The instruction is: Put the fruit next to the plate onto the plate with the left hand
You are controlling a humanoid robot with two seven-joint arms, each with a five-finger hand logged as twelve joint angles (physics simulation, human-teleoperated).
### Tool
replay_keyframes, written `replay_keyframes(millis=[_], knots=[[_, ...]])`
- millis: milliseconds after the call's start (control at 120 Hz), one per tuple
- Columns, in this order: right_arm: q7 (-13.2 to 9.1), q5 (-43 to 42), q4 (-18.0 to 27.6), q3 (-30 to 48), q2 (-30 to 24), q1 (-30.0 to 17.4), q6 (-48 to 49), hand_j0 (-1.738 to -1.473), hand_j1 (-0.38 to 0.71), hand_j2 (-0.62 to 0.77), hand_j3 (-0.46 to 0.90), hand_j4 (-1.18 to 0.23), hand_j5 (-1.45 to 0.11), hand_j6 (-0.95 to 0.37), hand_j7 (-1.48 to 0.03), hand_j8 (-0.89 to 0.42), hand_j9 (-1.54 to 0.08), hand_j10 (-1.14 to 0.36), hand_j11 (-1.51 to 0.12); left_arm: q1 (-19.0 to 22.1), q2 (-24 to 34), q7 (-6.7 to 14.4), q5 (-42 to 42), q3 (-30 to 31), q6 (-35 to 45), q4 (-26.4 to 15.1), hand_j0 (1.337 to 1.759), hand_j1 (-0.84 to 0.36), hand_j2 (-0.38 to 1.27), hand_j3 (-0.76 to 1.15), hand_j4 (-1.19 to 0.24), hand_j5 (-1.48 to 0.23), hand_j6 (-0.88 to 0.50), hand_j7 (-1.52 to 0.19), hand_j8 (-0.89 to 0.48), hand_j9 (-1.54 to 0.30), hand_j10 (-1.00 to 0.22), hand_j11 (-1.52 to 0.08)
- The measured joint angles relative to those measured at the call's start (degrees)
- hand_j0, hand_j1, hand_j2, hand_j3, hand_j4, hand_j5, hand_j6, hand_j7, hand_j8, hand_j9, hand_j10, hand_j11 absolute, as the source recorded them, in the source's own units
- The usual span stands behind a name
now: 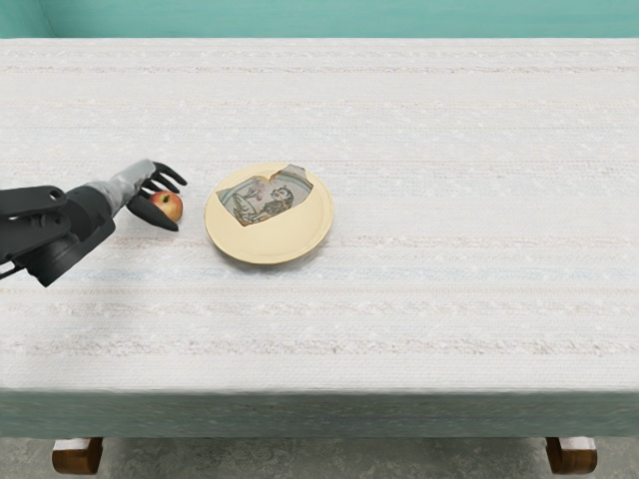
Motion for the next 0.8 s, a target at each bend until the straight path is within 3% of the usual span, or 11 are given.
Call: replay_keyframes(millis=[83,92,108,192,225,292,317,333,367,433,800], knots=[[0.0,0.0,0.0,0.0,0.0,0.0,0.0,-1.658,-0.35,0.0,0.0,0.0,0.0,0.0,0.0,0.0,0.0,0.0,0.0,0.04,0.05,-0.05,0.29,0.06,-0.01,-0.01,1.658,-0.24,0.1,0.0,-0.5,-0.63,-0.5,-0.63,-0.49,-0.63,-0.4,-0.58],[0.0,0.0,0.0,0.0,0.0,0.0,0.0,-1.658,-0.35,0.0,0.0,0.0,0.0,0.0,0.0,0.0,0.0,0.0,0.0,0.06,0.06,-0.14,0.36,0.04,-0.05,-0.02,1.658,-0.24,0.1,0.0,-0.5,-0.64,-0.49,-0.64,-0.49,-0.64,-0.46,-0.45],[0.0,0.0,0.0,0.0,0.0,0.0,0.0,-1.658,-0.35,0.0,0.0,0.0,0.0,0.0,0.0,0.0,0.0,0.0,0.0,0.08,0.02,-0.11,0.44,0.04,0.01,-0.01,1.658,-0.24,0.11,0.0,-0.51,-0.63,-0.51,-0.64,-0.5,-0.64,-0.38,-0.62],[0.0,0.0,0.0,0.0,0.0,0.0,0.0,-1.658,-0.35,0.0,0.0,0.0,0.0,0.0,0.0,0.0,0.0,0.0,0.0,0.09,0.01,-0.12,0.46,0.07,-0.04,0.03,1.656,-0.25,0.09,0.0,-0.53,-0.67,-0.51,-0.68,-0.48,-0.69,-0.42,-0.54],[0.0,0.0,0.0,0.0,0.0,0.0,0.0,-1.658,-0.35,0.0,0.0,0.0,0.0,0.0,0.0,0.0,0.0,0.0,0.0,0.09,0.0,-0.09,0.48,0.08,0.0,0.05,1.656,-0.25,0.13,0.0,-0.54,-0.68,-0.51,-0.69,-0.47,-0.7,-0.39,-0.64],[0.0,0.0,0.0,0.0,0.0,0.0,0.0,-1.658,-0.35,0.0,0.0,0.0,0.0,0.0,0.0,0.0,0.0,0.0,0.0,0.09,0.04,-0.09,0.47,0.07,-0.02,0.11,1.656,-0.27,0.17,0.0,-0.56,-0.71,-0.5,-0.72,-0.45,-0.73,-0.42,-0.58],[0.0,0.0,0.0,0.0,0.0,0.0,0.0,-1.658,-0.35,0.0,0.0,0.0,0.0,0.0,0.0,0.0,0.0,0.0,0.0,0.08,0.07,-0.19,0.5,0.05,-0.07,0.13,1.656,-0.28,0.18,0.0,-0.57,-0.73,-0.49,-0.74,-0.45,-0.75,-0.49,-0.43],[0.0,0.0,0.0,0.0,0.0,0.0,0.0,-1.658,-0.35,0.0,0.0,0.0,0.0,0.0,0.0,0.0,0.0,0.0,0.0,0.09,0.02,-0.13,0.52,0.06,-0.01,0.16,1.656,-0.28,0.18,0.0,-0.58,-0.73,-0.49,-0.73,-0.45,-0.74,-0.42,-0.6],[0.0,0.0,0.0,0.0,0.0,0.0,0.0,-1.658,-0.35,0.0,0.0,0.0,0.0,0.0,0.0,0.0,0.0,0.0,0.0,0.09,0.01,-0.06,0.48,0.08,-0.01,0.19,1.656,-0.28,0.18,0.0,-0.59,-0.74,-0.48,-0.75,-0.44,-0.76,-0.42,-0.61],[0.0,0.0,0.0,0.0,0.0,0.0,0.0,-1.658,-0.35,0.0,0.0,0.0,0.0,0.0,0.0,0.0,0.0,0.0,0.0,-0.02,0.29,-0.04,0.31,0.09,-0.08,0.17,1.655,-0.28,0.2,0.0,-0.6,-0.78,-0.46,-0.79,-0.41,-0.8,-0.54,-0.43],[0.0,0.0,0.0,-0.01,0.0,0.0,0.0,-1.658,-0.35,0.0,0.0,0.0,0.0,0.0,0.0,0.0,0.0,0.0,0.0,-4.34,1.41,0.66,-0.45,0.2,-0.22,-1.49,1.655,-0.26,0.22,0.0,-0.62,-0.83,-0.46,-0.83,-0.42,-0.83,-0.61,-0.76]])
